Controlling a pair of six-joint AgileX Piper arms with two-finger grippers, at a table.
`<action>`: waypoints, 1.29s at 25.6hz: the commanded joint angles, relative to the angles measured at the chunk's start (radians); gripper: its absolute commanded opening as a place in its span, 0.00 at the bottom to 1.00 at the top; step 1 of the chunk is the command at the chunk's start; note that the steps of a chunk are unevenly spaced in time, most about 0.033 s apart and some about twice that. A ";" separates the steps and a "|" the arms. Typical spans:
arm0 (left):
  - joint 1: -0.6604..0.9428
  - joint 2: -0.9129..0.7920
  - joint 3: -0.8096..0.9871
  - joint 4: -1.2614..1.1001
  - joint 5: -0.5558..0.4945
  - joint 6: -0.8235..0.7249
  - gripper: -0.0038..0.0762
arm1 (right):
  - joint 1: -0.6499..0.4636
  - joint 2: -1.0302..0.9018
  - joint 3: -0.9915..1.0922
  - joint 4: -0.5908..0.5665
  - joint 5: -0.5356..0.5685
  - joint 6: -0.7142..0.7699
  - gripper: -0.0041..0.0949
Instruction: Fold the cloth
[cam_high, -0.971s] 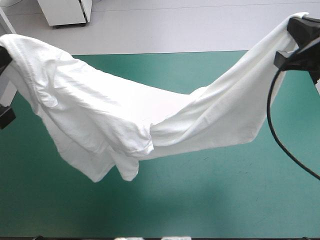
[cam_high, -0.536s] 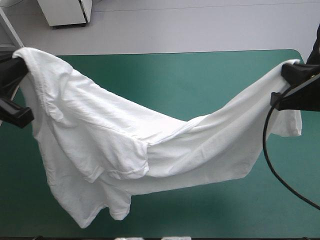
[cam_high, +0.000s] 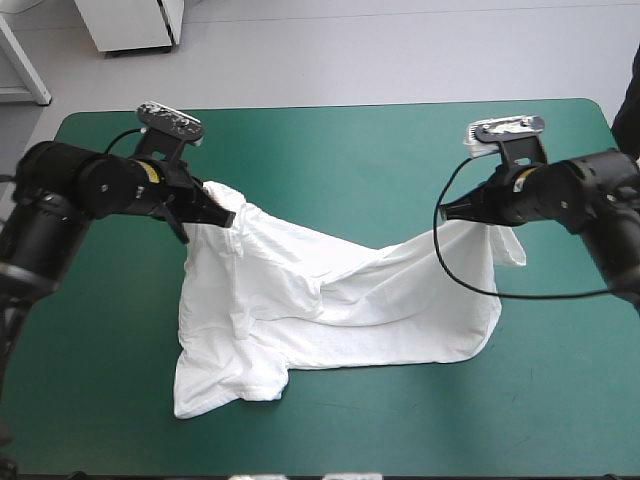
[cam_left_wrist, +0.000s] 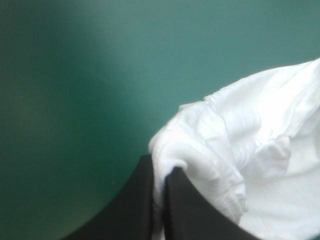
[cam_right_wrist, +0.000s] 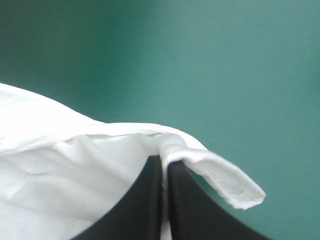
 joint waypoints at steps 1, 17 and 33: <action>0.007 0.057 -0.023 0.040 -0.183 -0.005 0.04 | -0.005 0.092 -0.033 -0.062 -0.137 -0.002 0.03; 0.104 0.431 -0.025 0.081 -0.552 -0.005 0.04 | -0.005 0.518 -0.148 -0.081 -0.347 -0.006 0.05; 0.104 0.363 -0.136 0.074 -0.196 0.016 0.66 | -0.085 0.438 -0.252 -0.032 -0.167 -0.075 0.67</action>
